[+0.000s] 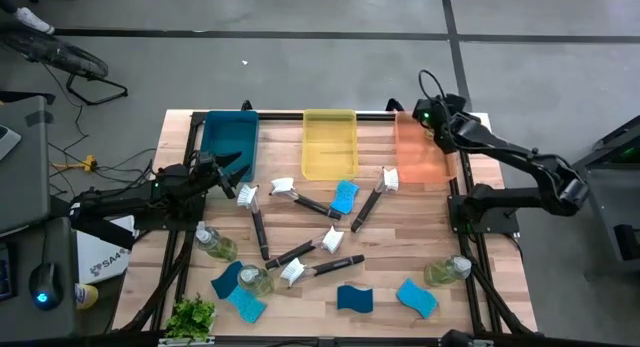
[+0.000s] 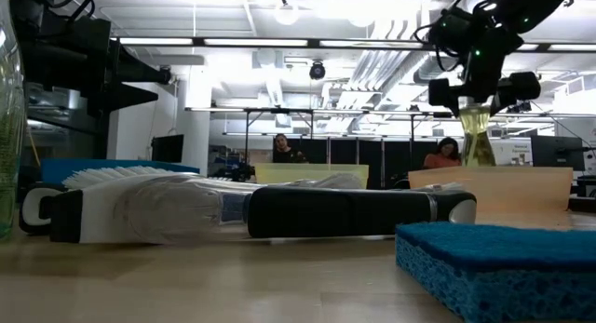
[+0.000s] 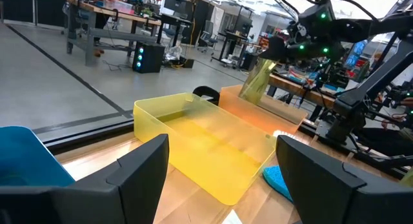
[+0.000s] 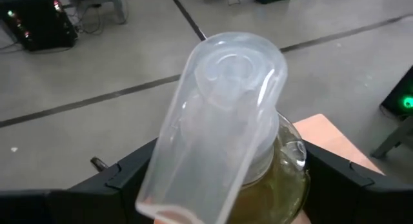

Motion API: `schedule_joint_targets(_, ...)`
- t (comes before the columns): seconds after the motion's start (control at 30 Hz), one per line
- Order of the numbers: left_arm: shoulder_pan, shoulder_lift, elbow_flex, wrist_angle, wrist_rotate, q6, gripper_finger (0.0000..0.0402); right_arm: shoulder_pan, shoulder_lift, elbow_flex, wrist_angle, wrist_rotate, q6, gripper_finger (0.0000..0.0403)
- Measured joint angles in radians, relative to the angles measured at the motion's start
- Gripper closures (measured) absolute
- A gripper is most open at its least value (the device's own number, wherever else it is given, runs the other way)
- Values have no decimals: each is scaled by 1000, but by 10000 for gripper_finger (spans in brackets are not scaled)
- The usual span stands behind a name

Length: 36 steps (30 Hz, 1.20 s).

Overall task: Pick & Place Kitchen Sink Supplies
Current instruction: Put the green dishwashing liquid dispenser into the orange bin

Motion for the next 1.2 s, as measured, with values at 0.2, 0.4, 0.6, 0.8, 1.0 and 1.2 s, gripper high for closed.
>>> schedule_joint_targets(0.2, 0, 0, 0, 0, 0, 0, 121, -47, 12, 0, 29, -24, 12, 119)
schedule_joint_targets(0.4, 0, 0, 0, 0, 0, 0, 121, -51, 12, 0, 44, -14, 15, 118)
schedule_joint_targets(0.6, 0, 0, 0, 0, 0, 0, 121, -49, 12, 0, 32, -23, 7, 104)
schedule_joint_targets(0.8, 0, 0, 0, 0, 0, 0, 121, -49, 12, 0, 25, -30, -8, 92)
schedule_joint_targets(1.0, 0, 0, 0, 0, 0, 0, 121, -49, 12, 0, 16, -43, -20, 90)
schedule_joint_targets(1.2, 0, 0, 0, 0, 0, 0, 121, -49, -6, 1, -2, -76, -45, 89)
